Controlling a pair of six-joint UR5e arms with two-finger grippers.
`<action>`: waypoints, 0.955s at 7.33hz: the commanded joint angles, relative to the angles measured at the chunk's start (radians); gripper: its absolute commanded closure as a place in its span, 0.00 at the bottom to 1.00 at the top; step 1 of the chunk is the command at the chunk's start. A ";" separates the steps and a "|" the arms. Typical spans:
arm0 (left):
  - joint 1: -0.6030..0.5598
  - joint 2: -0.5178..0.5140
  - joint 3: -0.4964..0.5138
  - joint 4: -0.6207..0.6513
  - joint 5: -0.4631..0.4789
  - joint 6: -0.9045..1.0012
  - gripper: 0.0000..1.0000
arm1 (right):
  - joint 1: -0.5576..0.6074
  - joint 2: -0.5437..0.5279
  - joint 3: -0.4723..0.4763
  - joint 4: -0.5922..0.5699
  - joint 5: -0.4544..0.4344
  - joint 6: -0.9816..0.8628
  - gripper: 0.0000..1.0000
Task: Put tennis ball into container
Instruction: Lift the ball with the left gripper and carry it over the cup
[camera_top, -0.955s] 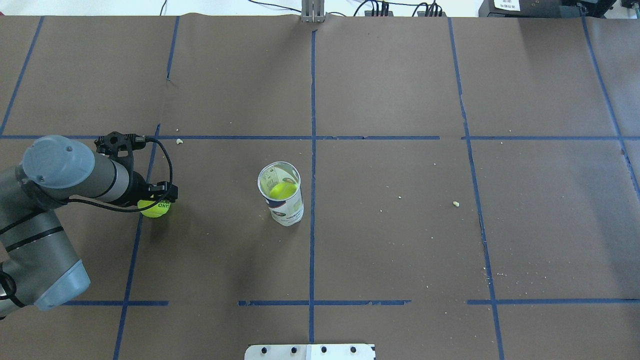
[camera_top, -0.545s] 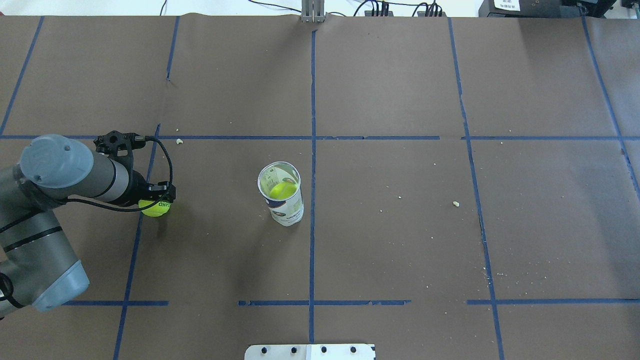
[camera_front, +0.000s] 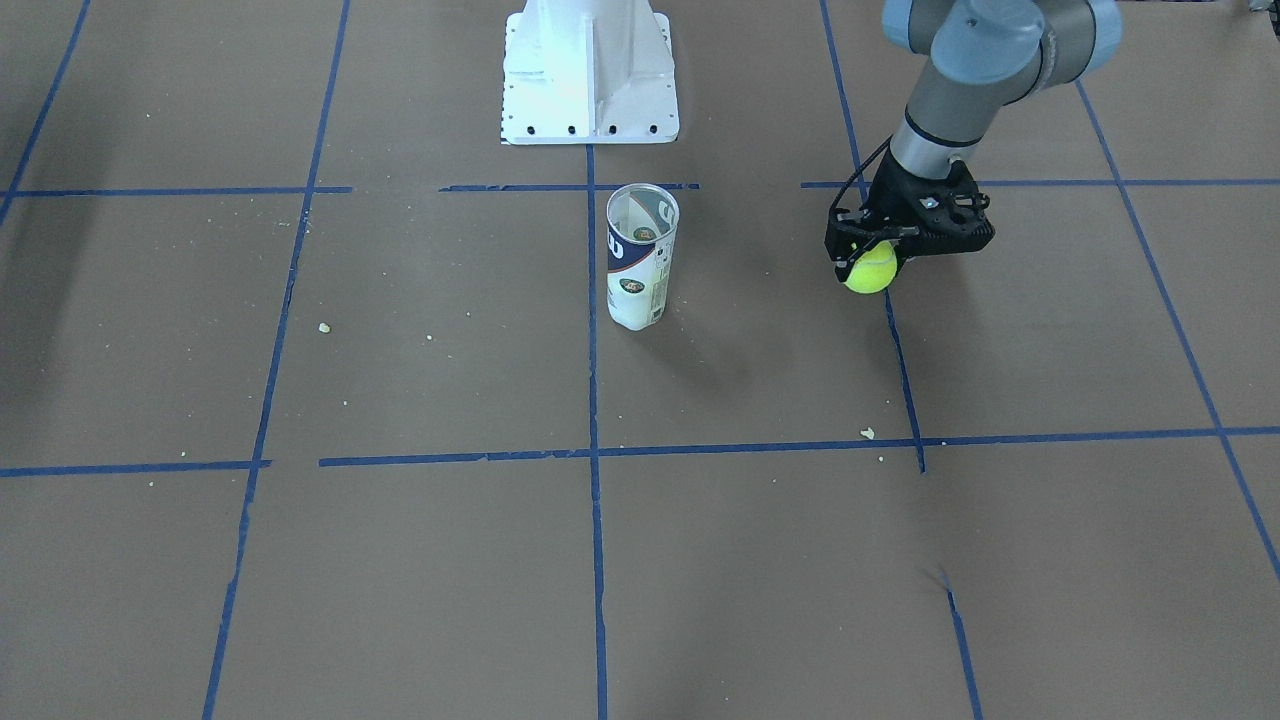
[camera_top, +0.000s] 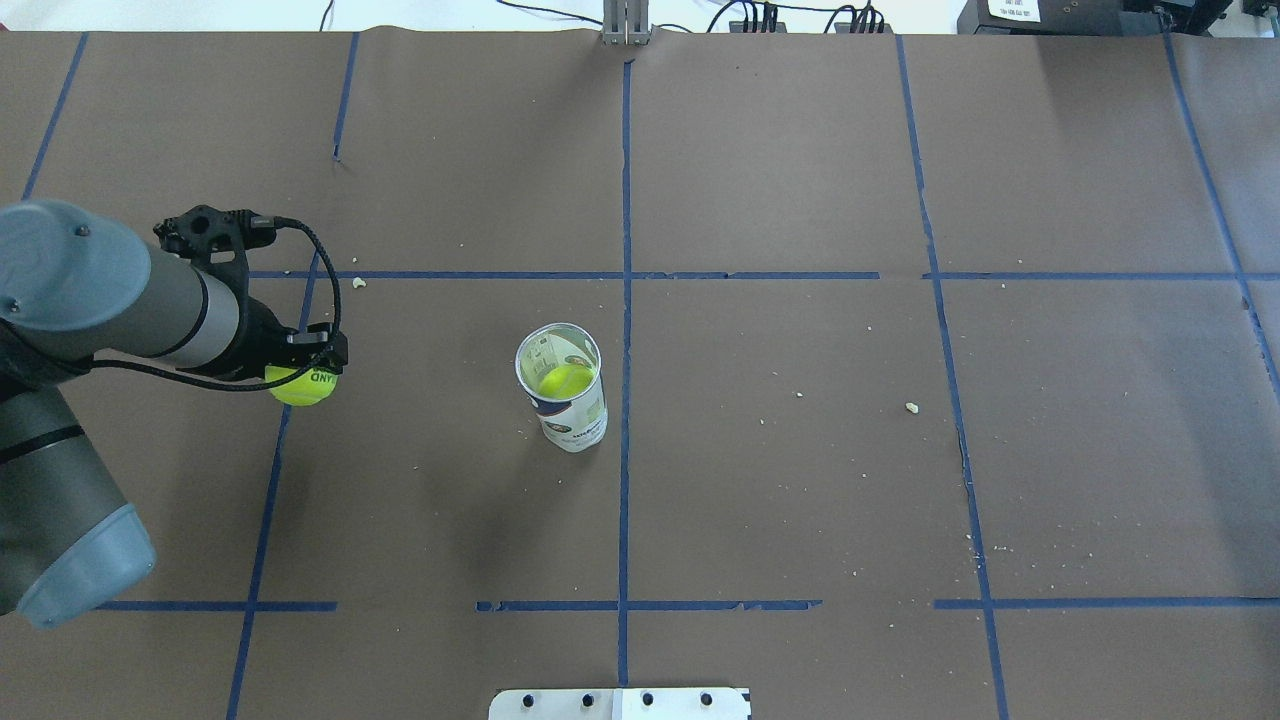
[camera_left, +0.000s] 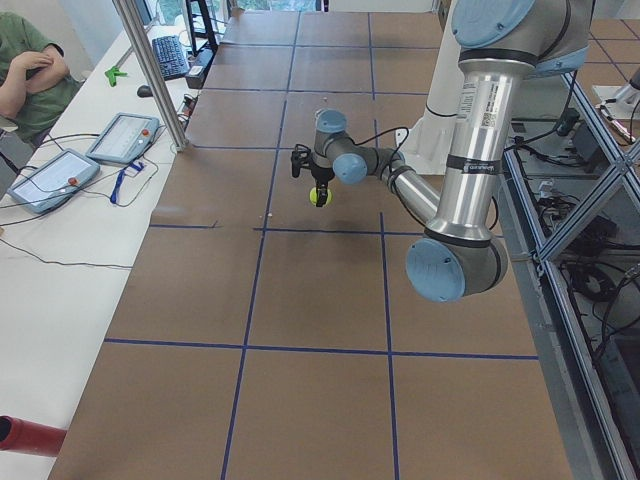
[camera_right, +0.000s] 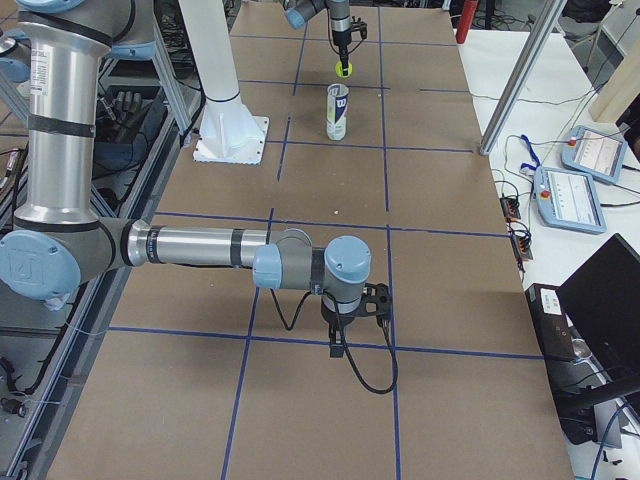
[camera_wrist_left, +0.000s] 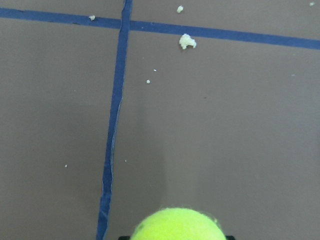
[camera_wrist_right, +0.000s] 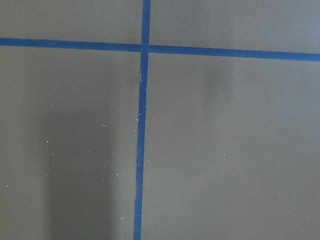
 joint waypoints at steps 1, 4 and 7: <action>-0.052 -0.237 -0.067 0.346 -0.014 0.000 0.79 | 0.000 0.000 0.000 0.000 0.000 0.000 0.00; -0.041 -0.438 -0.056 0.487 -0.086 -0.100 0.78 | 0.000 0.001 0.000 0.000 0.000 0.000 0.00; 0.038 -0.589 0.115 0.482 -0.097 -0.206 0.76 | 0.000 0.000 0.000 0.000 0.000 0.000 0.00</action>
